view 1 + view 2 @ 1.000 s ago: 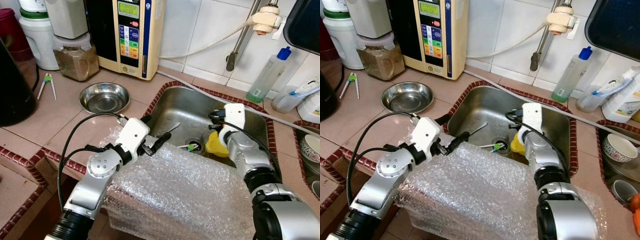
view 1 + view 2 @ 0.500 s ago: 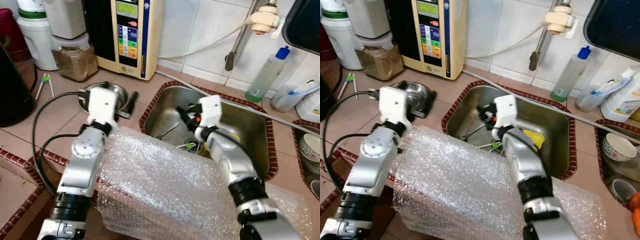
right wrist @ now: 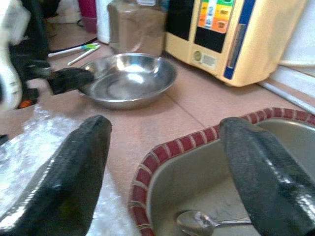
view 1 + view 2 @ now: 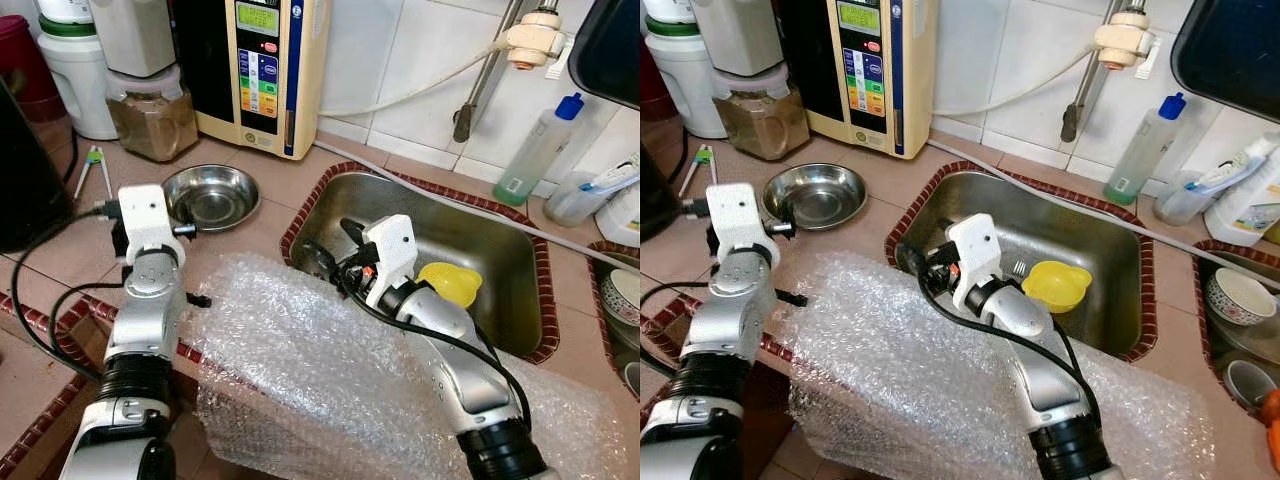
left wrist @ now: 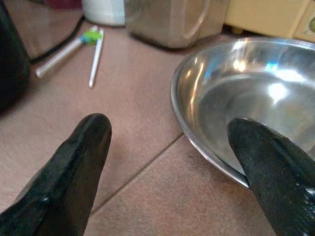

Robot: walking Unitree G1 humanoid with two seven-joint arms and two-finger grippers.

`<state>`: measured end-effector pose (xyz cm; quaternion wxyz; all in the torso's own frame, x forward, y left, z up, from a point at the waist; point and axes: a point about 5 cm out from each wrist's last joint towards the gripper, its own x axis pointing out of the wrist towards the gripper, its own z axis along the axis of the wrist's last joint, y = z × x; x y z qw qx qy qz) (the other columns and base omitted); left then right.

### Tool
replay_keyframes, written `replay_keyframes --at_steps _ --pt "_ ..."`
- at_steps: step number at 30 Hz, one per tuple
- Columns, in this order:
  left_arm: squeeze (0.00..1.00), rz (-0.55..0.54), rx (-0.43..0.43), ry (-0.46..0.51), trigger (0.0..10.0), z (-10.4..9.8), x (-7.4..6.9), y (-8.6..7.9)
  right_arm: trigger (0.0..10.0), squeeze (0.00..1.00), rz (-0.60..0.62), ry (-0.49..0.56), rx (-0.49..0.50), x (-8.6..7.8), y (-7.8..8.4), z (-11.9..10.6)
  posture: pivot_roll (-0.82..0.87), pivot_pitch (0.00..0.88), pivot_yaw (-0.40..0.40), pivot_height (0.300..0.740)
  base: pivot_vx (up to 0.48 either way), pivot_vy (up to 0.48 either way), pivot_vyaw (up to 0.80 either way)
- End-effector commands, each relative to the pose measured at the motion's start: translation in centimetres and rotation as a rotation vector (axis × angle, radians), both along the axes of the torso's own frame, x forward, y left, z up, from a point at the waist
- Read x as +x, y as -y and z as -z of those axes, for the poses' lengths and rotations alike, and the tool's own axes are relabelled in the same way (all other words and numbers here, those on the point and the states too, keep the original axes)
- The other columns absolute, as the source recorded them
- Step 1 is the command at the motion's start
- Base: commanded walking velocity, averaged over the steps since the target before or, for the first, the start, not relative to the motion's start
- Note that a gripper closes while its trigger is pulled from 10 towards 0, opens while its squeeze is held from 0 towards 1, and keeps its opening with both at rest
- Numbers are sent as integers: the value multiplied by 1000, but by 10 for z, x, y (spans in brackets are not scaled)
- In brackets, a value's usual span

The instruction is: Kitchen organization

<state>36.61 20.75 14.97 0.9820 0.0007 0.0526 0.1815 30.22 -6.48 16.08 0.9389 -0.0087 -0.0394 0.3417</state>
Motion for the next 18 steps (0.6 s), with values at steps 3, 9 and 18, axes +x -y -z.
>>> replay_keyframes --at_steps 3,9,18 --pt "1000 -30 -44 -40 10000 2 6 4 10000 1000 -15 1 -17 -5 0 -2 72 94 -63 740 0 0 0" --pt "0 -23 -119 -61 10000 1 14 7 10000 0 -34 5 -30 -10 -6 -4 67 96 -52 740 0 0 0" --pt "0 -7 -183 -44 10000 -13 24 -1 10000 0 -119 15 -5 -18 -13 -7 72 91 -44 740 0 0 0"
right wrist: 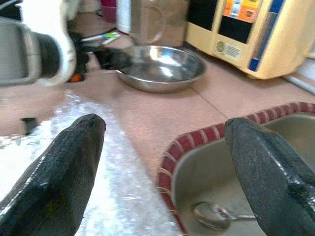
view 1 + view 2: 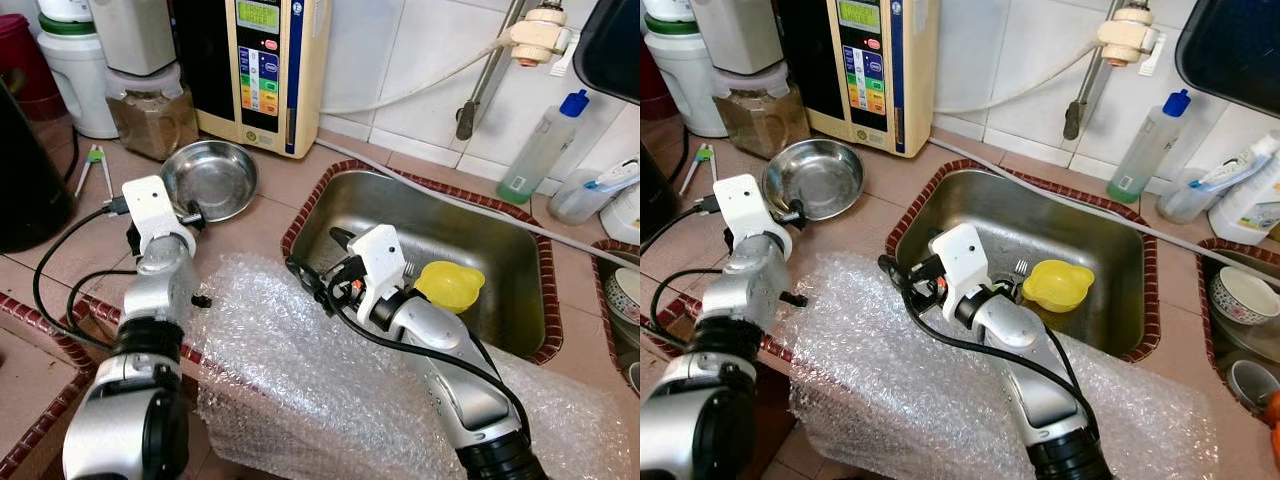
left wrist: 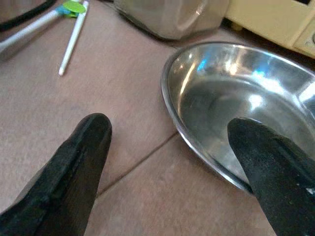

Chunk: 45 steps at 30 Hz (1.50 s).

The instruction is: Kitchen organization

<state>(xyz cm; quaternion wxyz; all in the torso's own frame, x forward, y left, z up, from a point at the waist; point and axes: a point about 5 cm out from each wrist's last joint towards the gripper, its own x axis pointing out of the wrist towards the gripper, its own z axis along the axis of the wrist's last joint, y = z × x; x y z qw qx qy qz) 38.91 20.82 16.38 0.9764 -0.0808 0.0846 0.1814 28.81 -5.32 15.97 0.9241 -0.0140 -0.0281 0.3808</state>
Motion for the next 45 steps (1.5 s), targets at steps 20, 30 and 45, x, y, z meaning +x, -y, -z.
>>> replay_keyframes --at_steps 20,30,45 --pt "0 65 -19 -138 10000 22 -19 -16 10000 0 -19 22 -11 1 3 -8 99 100 -50 740 0 0 0" --pt "0 177 31 -169 10000 22 -46 -24 10000 0 -19 47 -28 11 5 -15 122 100 -53 740 0 0 0" --pt "0 269 160 -104 10000 -8 -54 -26 10000 0 -29 48 -44 14 0 -12 126 91 -62 740 0 0 0"
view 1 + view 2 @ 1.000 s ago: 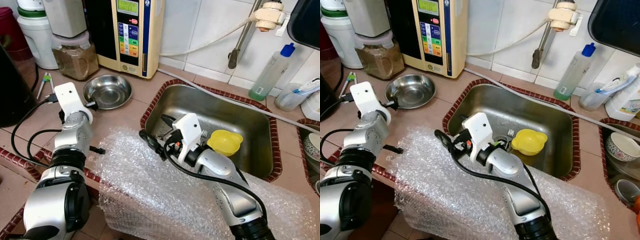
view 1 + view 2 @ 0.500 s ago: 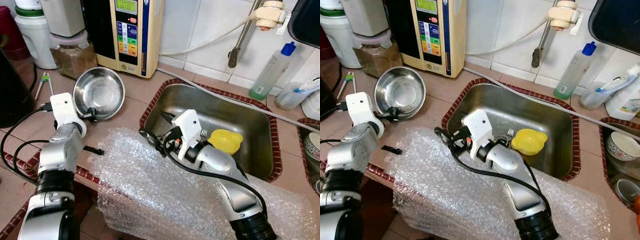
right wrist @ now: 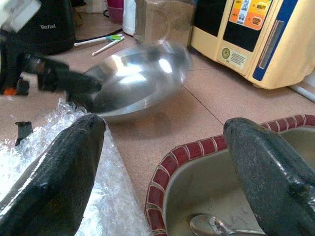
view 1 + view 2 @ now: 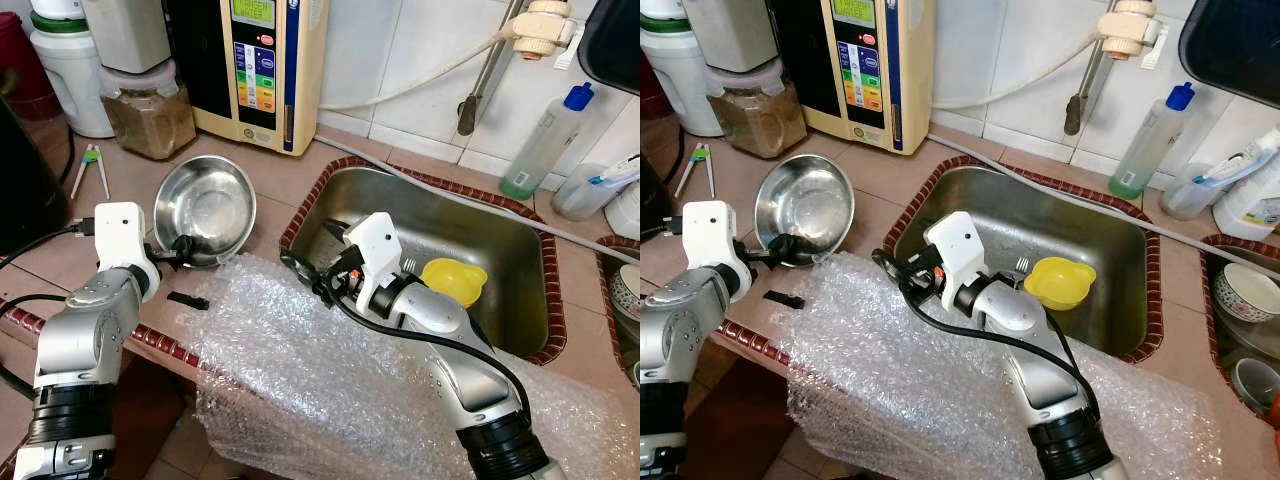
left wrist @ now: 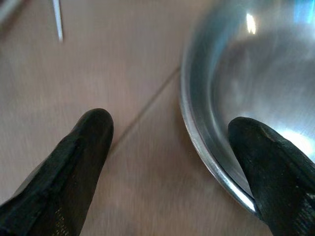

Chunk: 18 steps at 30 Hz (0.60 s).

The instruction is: Kitchen organization

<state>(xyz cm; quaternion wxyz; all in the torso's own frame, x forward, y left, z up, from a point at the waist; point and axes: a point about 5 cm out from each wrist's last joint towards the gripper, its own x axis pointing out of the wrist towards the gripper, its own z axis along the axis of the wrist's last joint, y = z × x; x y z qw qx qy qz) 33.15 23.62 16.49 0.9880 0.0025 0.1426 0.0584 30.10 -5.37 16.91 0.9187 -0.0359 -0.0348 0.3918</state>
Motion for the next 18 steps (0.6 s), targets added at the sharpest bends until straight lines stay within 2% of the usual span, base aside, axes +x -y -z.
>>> replay_keyframes --at_steps 1,2,3,5,9,12,13,14,16,17,18 --pt "0 5 42 31 10000 -8 4 2 10000 0 -6 19 -8 1 0 -3 126 91 -62 740 0 0 0" --pt "0 10 52 43 10000 -11 6 4 10000 0 -6 19 -8 1 0 -3 126 91 -62 740 0 0 0" --pt "1000 10 58 68 10000 -17 8 6 10000 0 -5 20 -10 1 0 -3 122 88 -63 740 0 0 0" --pt "1000 26 22 137 10000 -29 13 15 10000 0 -6 19 -12 2 0 -3 119 86 -64 740 0 0 0" --pt "1000 65 -3 167 10000 -31 14 21 10000 0 -7 22 -16 2 0 -3 118 85 -63 740 0 0 0" --pt "1000 46 3 130 10000 -23 15 26 10000 0 -6 27 -15 2 0 -4 114 84 -61 740 0 0 0" --pt "1000 48 -18 117 10000 -20 15 27 10000 0 -6 27 -14 2 0 -4 113 84 -62 740 0 0 0" --pt "1000 37 -74 84 10000 -15 14 29 10000 0 -7 28 -13 2 -1 -5 114 85 -62 740 0 0 0" --pt "1000 21 -99 57 10000 -11 14 30 10000 0 -8 29 -13 2 -2 -5 115 84 -64 740 0 0 0" --pt "949 17 -111 45 10000 -9 13 30 10000 0 -10 29 -14 2 -2 -5 115 84 -64 740 0 0 0" --pt "0 4 -120 31 10000 -6 13 29 10000 0 -12 32 -18 1 -3 -5 113 83 -65 740 0 0 0"
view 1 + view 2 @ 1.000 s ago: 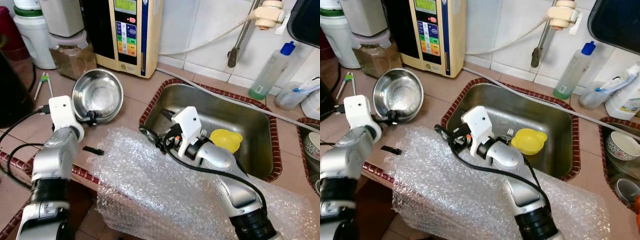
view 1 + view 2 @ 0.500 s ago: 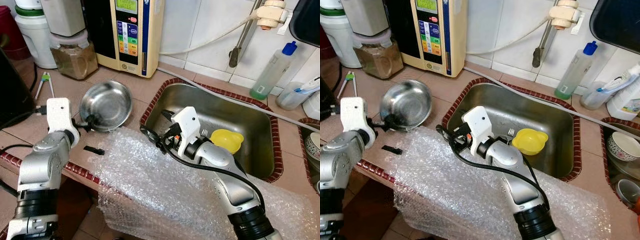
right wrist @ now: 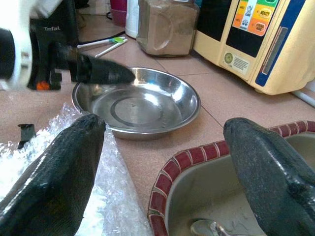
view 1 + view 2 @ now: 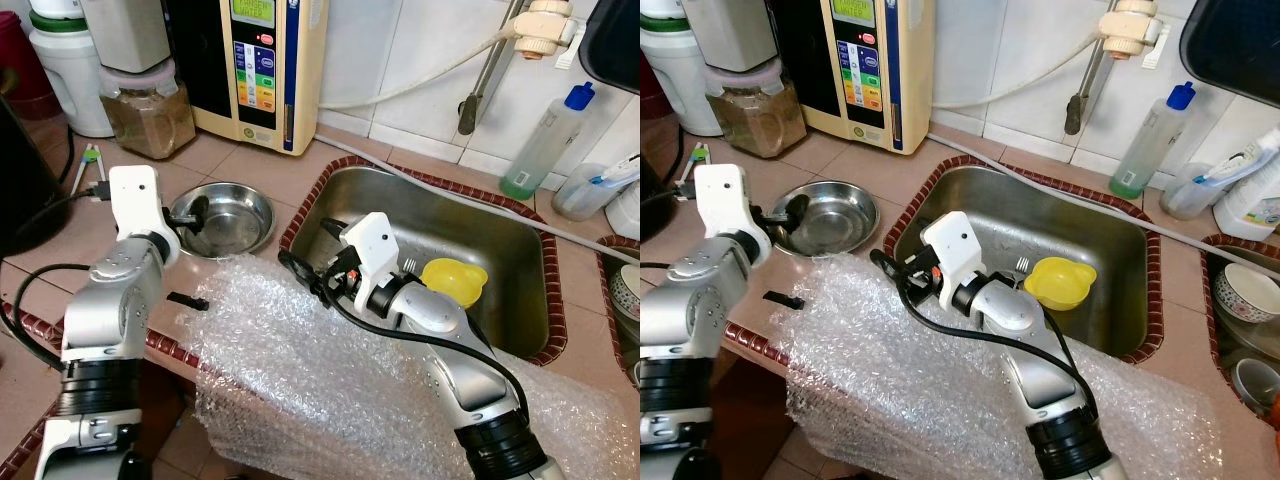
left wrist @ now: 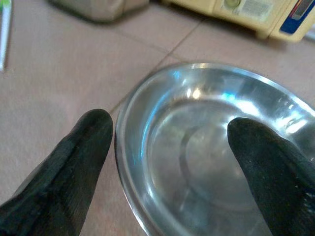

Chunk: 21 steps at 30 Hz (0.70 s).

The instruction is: Kitchen organization

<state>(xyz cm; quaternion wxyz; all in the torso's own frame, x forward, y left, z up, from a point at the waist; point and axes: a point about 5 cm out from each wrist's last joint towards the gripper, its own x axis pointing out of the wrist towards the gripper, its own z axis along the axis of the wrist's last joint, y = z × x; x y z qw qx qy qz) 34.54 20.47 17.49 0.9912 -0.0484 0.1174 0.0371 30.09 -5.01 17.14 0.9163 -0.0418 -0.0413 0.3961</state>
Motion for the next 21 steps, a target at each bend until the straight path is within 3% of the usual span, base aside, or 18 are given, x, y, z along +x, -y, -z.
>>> replay_keyframes --at_steps 1,5,9,11,14,17,18,19,21 --pt "0 -36 -25 -46 10000 7 -2 -4 10000 0 -5 18 -16 2 1 -2 113 82 -66 740 0 0 0" --pt "0 -58 -16 -54 10000 8 -2 -8 10000 0 -4 19 -17 2 1 -3 113 79 -66 740 0 0 0" --pt "0 -79 8 0 10000 -3 1 -12 10000 0 -2 20 -19 3 1 -2 119 75 -64 740 0 0 0" --pt "0 -79 -6 -15 10000 -2 1 -12 10000 0 -3 20 -18 3 1 -2 121 75 -64 740 0 0 0" --pt "0 -30 -70 -113 10000 14 0 -3 10000 0 -8 23 -16 3 -2 -3 117 72 -62 740 0 0 0" --pt "0 -7 -69 -135 10000 18 -1 0 10000 0 -8 25 -16 3 -2 -3 116 72 -61 740 0 0 0" --pt "0 6 -67 -143 6510 20 -2 1 10000 0 -6 26 -15 3 -2 -3 115 74 -61 740 0 0 0" --pt "0 20 -67 -149 4667 22 -2 3 10000 0 -3 26 -15 3 -1 -4 114 75 -61 740 0 0 0" --pt "0 34 -63 -155 3569 25 -3 5 10000 0 0 26 -13 3 0 -4 114 76 -61 740 0 0 0"
